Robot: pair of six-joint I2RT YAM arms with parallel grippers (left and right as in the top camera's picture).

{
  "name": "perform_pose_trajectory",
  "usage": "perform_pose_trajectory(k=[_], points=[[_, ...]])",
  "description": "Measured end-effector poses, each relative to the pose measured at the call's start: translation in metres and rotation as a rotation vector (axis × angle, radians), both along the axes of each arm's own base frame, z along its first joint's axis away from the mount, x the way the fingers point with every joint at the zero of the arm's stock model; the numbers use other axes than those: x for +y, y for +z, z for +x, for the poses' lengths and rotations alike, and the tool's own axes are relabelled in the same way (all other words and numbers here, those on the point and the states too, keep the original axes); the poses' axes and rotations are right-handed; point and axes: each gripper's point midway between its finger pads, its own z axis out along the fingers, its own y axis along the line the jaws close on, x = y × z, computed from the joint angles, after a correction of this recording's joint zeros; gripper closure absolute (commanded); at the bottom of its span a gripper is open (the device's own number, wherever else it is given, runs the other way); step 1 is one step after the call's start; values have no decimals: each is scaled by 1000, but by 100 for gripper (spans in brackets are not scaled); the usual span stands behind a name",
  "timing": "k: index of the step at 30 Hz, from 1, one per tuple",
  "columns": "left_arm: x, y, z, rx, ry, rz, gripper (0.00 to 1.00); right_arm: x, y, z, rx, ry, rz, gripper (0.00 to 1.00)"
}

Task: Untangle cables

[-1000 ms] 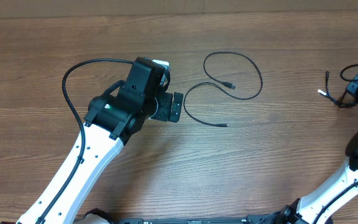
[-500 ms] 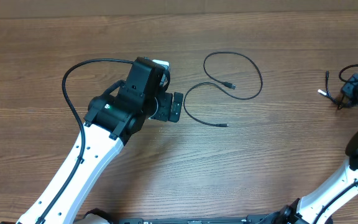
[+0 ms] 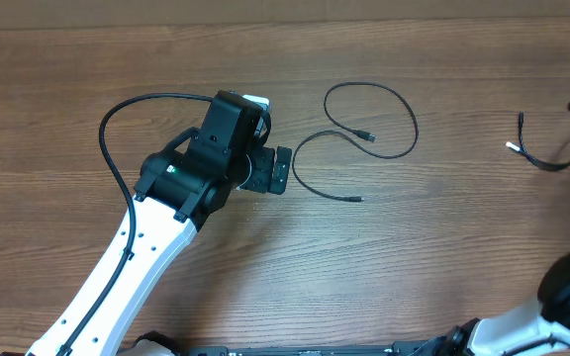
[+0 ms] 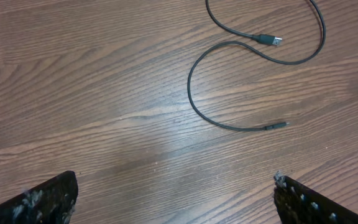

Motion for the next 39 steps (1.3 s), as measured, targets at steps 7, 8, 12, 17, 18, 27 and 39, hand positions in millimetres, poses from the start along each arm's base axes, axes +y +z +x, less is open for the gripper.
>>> perform_pose_trajectory(k=[7, 8, 12, 17, 18, 27, 39], points=[[0, 0, 0, 0, 0, 0, 0, 8, 43, -11, -67, 1, -46, 0], [0, 0, 0, 0, 0, 0, 1, 9, 46, -12, -73, 2, -49, 0], [0, 0, 0, 0, 0, 0, 0, 15, 56, -17, -87, 13, -46, 0], [0, 0, 0, 0, 0, 0, 0, 29, 71, -20, -125, 53, -23, 0], [0, 0, 0, 0, 0, 0, 0, 32, 73, -21, -129, 62, -15, 0], [0, 0, 0, 0, 0, 0, 0, 95, 70, -13, -198, 288, 243, 0], [0, 0, 0, 0, 0, 0, 1, 193, 70, -8, -184, 637, 413, 0]])
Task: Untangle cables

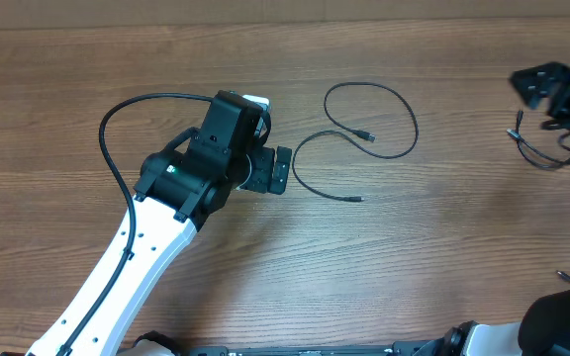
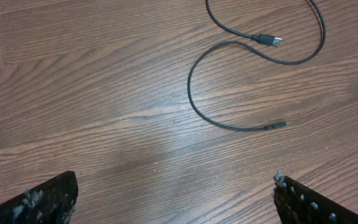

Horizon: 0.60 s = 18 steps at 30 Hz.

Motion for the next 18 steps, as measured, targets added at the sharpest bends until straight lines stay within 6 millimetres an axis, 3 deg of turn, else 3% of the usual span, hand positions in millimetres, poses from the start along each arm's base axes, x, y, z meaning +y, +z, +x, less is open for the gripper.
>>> perform_pose_trajectory(k=[5, 18], points=[[0, 0, 0, 0, 0, 0, 0, 45, -3, 4, 8, 128, -22, 0], [0, 0, 0, 0, 0, 0, 0, 138, -17, -2, 57, 351, -95, 0]])
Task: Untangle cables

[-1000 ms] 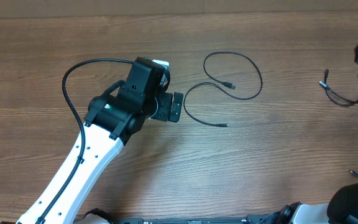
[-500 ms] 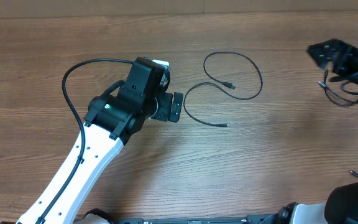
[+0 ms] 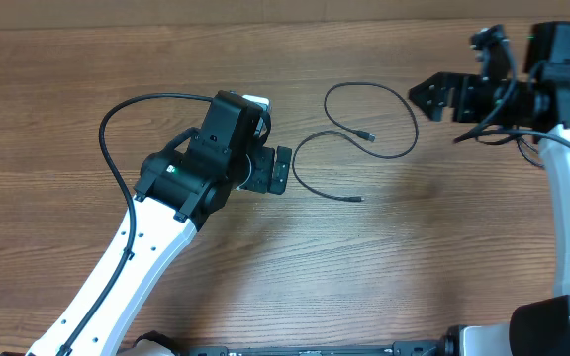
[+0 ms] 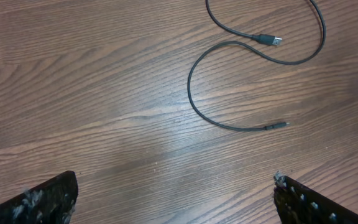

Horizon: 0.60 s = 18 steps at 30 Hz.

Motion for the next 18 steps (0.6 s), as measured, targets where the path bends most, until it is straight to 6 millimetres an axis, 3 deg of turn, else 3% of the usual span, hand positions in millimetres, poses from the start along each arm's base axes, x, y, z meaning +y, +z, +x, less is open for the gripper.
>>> perform_pose_trajectory(k=[5, 18], points=[[0, 0, 0, 0, 0, 0, 1, 33, -12, -11, 37, 85, -5, 0], [0, 0, 0, 0, 0, 0, 0, 91, -28, -31, 103, 239, -12, 0]])
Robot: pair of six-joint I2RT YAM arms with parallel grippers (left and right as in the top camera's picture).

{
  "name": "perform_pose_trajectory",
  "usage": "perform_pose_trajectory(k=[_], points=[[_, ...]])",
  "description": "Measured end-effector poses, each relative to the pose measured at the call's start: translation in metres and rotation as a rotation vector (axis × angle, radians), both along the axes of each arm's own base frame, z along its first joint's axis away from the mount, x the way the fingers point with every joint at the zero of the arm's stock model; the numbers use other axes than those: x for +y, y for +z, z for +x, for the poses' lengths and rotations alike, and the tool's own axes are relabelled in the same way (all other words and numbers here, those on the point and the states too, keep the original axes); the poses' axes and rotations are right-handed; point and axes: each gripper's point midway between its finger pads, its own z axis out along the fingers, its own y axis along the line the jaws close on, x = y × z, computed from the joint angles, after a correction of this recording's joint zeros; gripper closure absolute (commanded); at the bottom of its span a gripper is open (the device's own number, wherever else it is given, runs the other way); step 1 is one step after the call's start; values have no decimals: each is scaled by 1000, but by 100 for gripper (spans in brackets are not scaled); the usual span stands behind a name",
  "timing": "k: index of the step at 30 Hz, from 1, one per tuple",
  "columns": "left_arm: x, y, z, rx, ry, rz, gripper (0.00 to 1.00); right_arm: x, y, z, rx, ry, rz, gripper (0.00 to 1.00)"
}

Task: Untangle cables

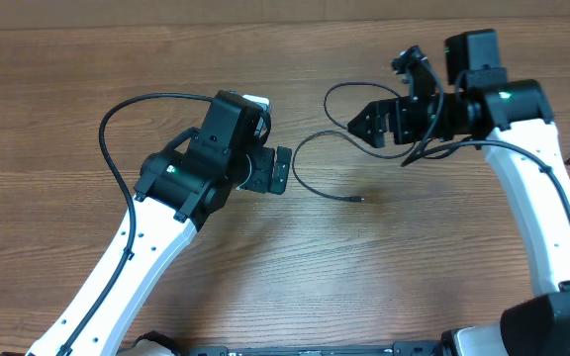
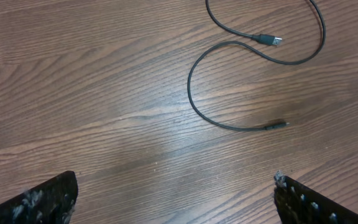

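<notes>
One thin black cable lies in loose curves on the wooden table. In the left wrist view the cable shows a USB plug at one end and a small plug at the other. My left gripper stands open just left of the cable, its fingertips wide apart over bare wood and nothing between them. My right gripper hangs over the cable's upper loop near the USB plug, pointing left. Whether its fingers are apart does not show from above.
A thin dark lead droops under the right arm; whether it is the arm's own wiring is unclear. Another dark loop shows at the right edge. The left arm's own black lead arcs over the table's left side.
My right arm has moved left, from beside the cable's right loop to above the loop near the USB plug. The left arm and the cable are where they were.
The right arm was first barely in view at the far right edge. It then stood at the upper right, later just right of the cable's loop, and now over the loop. The left gripper stayed open and still throughout, and the cable kept its shape.
</notes>
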Motion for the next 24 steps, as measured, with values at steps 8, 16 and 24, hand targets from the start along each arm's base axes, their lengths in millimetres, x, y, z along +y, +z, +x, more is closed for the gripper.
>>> perform_pose_trajectory(k=[8, 16, 24], points=[[0, 0, 0, 0, 0, 0, 1, 25, -30, -2, 81, 65, -16, 0], [0, 0, 0, 0, 0, 0, 1, 50, -82, -7, 207, 130, -65, 0], [0, 0, 0, 0, 0, 0, 0, 57, -116, -4, 235, 147, -157, 0]])
